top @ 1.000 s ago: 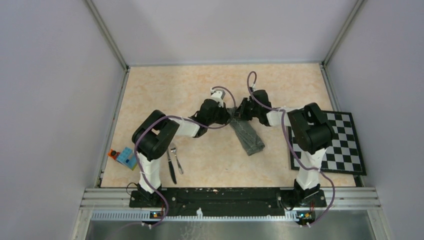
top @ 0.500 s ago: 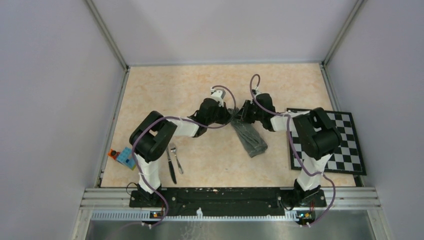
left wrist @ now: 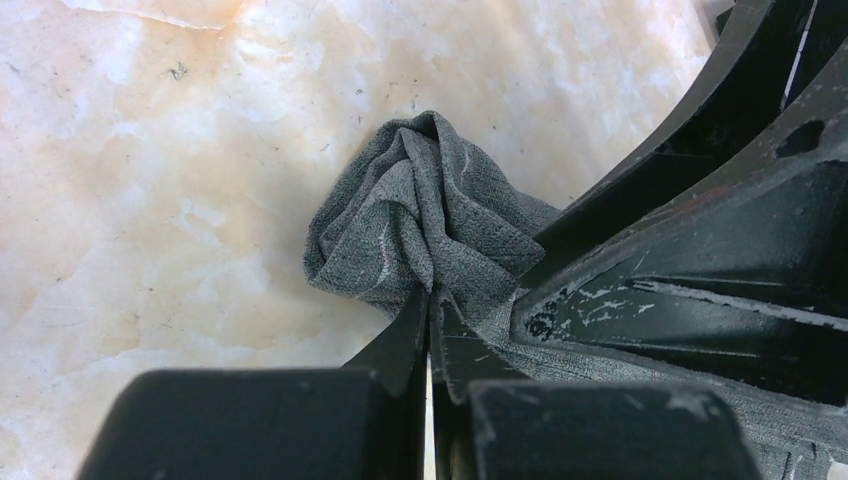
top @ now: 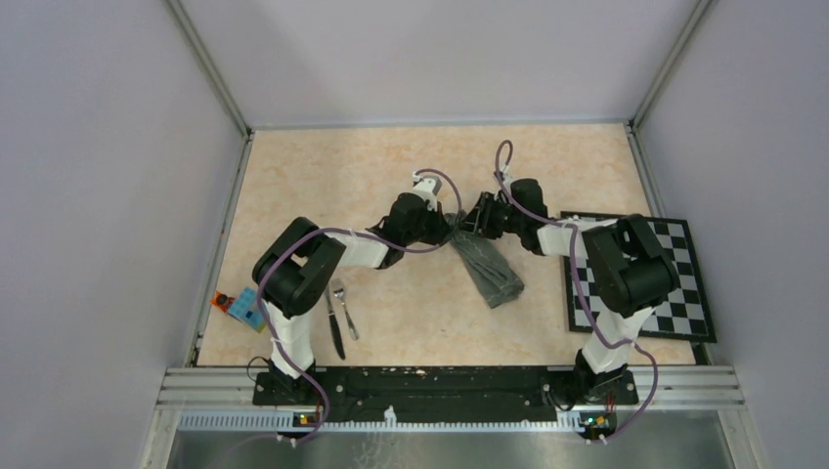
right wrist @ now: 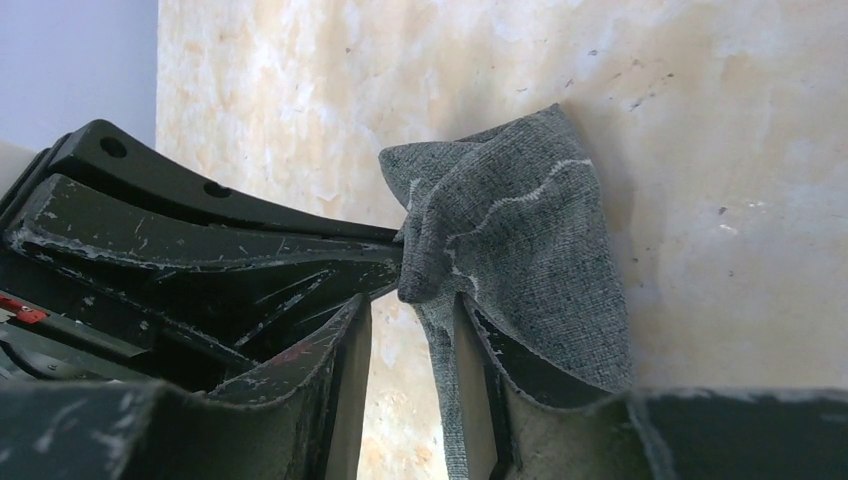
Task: Fold the napkin into a case and place the utensils inside
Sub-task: Grasp the top corner of the smaller rectangle folded napkin from the folded napkin.
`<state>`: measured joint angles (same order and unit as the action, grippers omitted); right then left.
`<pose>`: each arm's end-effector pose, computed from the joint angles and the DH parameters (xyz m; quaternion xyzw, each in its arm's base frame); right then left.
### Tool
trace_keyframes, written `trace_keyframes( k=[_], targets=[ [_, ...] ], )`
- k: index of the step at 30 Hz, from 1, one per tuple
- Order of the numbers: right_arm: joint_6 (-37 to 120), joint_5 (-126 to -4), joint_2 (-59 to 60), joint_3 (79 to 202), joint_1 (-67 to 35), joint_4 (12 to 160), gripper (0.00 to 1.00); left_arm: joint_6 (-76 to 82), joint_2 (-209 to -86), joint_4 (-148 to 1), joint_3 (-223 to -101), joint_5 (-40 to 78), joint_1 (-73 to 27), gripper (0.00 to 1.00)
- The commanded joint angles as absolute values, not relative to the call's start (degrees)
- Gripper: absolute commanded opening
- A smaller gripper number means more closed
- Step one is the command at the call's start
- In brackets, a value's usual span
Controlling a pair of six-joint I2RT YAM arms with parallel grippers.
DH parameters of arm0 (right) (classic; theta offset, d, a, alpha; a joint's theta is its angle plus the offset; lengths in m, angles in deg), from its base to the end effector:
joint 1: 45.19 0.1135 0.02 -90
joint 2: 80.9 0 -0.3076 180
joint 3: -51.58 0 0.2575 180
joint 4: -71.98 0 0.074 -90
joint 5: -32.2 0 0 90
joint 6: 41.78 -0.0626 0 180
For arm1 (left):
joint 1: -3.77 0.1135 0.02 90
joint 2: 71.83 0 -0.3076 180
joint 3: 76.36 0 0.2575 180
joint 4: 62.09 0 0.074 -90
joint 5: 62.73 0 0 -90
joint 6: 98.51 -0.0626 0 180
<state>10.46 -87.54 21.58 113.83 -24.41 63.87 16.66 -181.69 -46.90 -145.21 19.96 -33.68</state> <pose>0.3553 0.1680 0.1793 0.0021 0.8549 0.4246 0.2982 0.3455 -0.2747 0.1746 0.1241 0.8370 -0.3217 0.4249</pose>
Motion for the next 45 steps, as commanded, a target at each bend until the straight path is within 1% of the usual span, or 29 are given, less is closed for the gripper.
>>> trace_keyframes(
  k=[1,3,5,6,8,9,16,22,27,29,31,33,35,38,42,45],
  targets=[
    [13.09,-87.05,21.47,116.41,-22.88,61.63,0.35,16.01,-178.32,-45.24,-145.1,18.53,-33.85,0.0],
    [13.17,-86.66,22.23,117.09,-22.14,61.73,0.31,16.06,-178.28,-45.23,-145.25,18.44,-33.85,0.0],
    [13.44,-84.9,22.73,117.56,-21.45,62.42,0.23,16.26,-178.26,-45.24,-145.29,18.41,-33.85,0.0],
    [13.76,-83.7,22.91,118.06,-21.3,63.48,0.18,16.4,-178.26,-45.17,-145.29,18.33,-33.85,0.0],
    [14.44,-81.27,23.45,118.97,-21.26,65.78,0.03,16.96,-178.12,-45.08,-145.22,18.41,-33.9,0.0],
    [15.4,-79.89,23.57,119.85,-21.22,67.91,0.0,17.45,-178.0,-44.94,-145.02,18.7,-33.88,0.0],
    [19.76,-68.19,19.68,120.59,-20.66,81.22,0.0,20.65,-177.22,-42.66,-143.98,20.17,-33.53,0.0],
    [18.45,-74.21,20.62,120.53,-19.19,76.67,0.0,21.4,-177.87,-40.35,-144.13,17.47,-33.37,0.0],
    [10.77,-83.63,26.55,121.66,-18.62,67.24,0.0,21.72,-178.3,-39.55,-143.86,15.62,-33.42,0.0],
    [5.11,-88.04,28.1,119.3,-18.6,57.8,0.0,20.93,-179.07,-40.32,-144.78,14.53,-33.41,0.0],
    [-2.15,-90.62,29.29,115.7,-18.87,44.4,0.0,21.24,-180.06,-43.99,-146.24,14.98,-33.34,0.0],
    [-7.89,-92.84,32.99,115.07,-18.98,34.97,0.0,22.23,-179.61,-43.29,-144.62,16.44,-33.14,0.0],
    [-10.63,-95.23,37.43,115.89,-18.91,30.64,0.1,23.04,-179.09,-42.12,-142.89,17.11,-32.78,0.0],
    [-9.27,-94.82,36.48,112.18,-19.77,29.64,0.2,23.11,-178.43,-43.23,-141.69,17.69,-32.0,0.0],
    [-5.34,-95.54,31.03,109.03,-21.93,35.29,0.25,22.86,-176.34,-43.6,-138.68,19.89,-31.12,0.0],
    [-2.31,-96.45,27.81,108.87,-23.31,40.67,0.31,22.28,-175.65,-43.58,-137.73,19.33,-30.49,0.0]
  ],
)
